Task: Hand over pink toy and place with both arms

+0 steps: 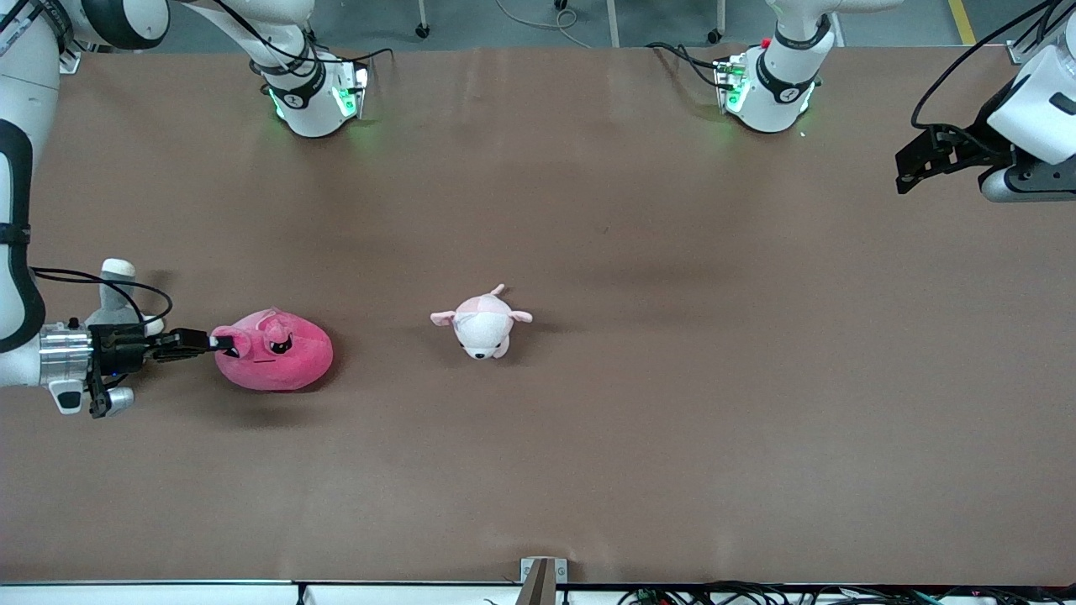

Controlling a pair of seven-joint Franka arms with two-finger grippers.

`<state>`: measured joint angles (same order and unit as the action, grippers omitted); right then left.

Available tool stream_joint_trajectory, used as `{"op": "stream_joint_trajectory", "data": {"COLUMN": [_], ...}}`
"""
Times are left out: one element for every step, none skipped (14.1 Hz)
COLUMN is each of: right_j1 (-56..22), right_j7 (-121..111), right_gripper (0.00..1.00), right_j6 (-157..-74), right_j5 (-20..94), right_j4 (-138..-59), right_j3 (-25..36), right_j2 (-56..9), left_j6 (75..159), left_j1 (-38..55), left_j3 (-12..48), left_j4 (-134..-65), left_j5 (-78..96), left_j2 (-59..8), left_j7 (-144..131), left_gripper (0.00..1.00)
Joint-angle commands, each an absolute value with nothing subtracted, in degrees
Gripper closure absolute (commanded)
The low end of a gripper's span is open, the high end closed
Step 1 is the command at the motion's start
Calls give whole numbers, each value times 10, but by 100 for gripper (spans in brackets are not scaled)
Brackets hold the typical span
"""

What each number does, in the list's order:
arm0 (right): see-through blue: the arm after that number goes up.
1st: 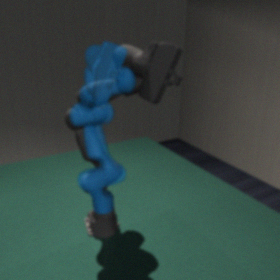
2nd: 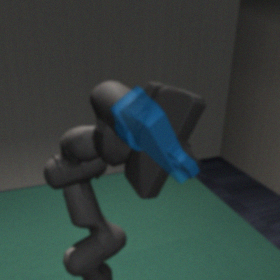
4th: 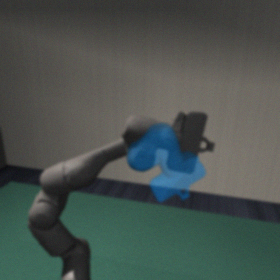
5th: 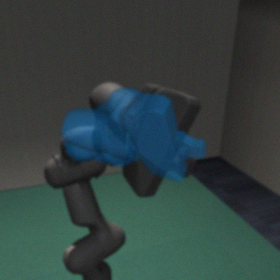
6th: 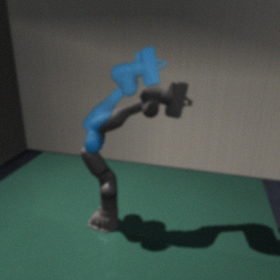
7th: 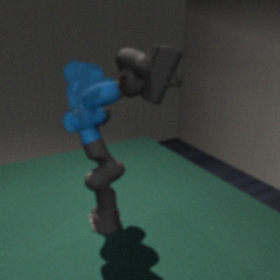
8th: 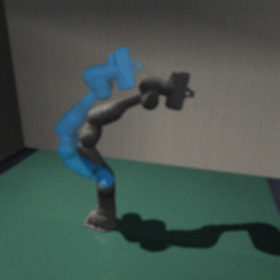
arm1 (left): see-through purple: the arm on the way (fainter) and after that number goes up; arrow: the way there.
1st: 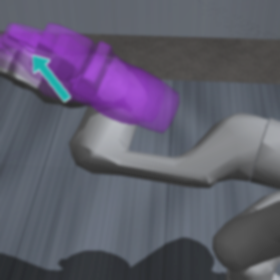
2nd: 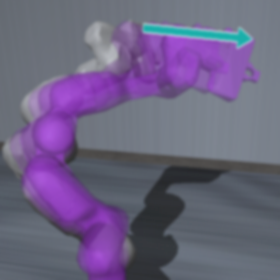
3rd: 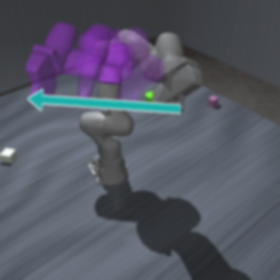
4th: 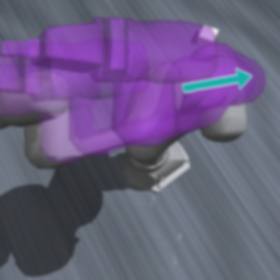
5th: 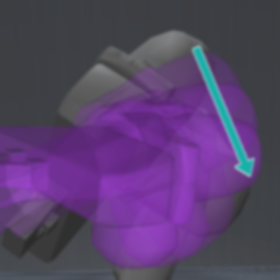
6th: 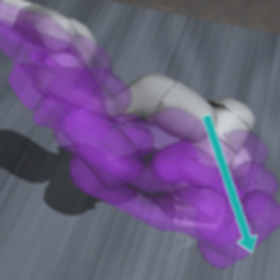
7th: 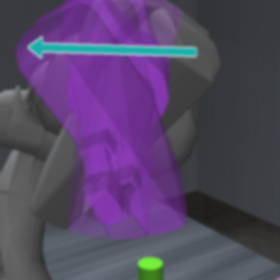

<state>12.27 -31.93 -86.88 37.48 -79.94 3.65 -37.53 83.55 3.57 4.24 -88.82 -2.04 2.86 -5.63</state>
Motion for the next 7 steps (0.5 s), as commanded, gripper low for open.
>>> {"op": "stream_joint_trajectory", "data": {"right_j1": [134,134,134,134,134,132,134], "right_j7": [-328,-328,-329,-329,-325,-324,-322], "right_gripper": [97,96,96,94,80,11,0], "right_j6": [-860,-860,-860,-860,-860,-861,-860], "right_j5": [387,386,385,384,383,381,382], "right_j4": [-787,-788,-788,-788,-788,-786,-783], "right_j3": [29,29,29,29,29,30,30], "right_j2": [-386,-388,-394,-395,-395,-393,-391], "left_j6": [846,846,846,846,846,846,846], "left_j1": [40,39,38,37,37,38,37], "left_j3": [40,40,40,40,40,40,40], "left_j4": [-896,-903,-905,-906,-906,-906,-906], "left_j5": [-10,-10,-10,-10,-10,-10,-10], "left_j2": [33,35,38,39,40,40,40], "left_j7": [-47,-47,-47,-47,-47,-47,-47], "left_gripper": [0,0,0,0,0,0,0]}}
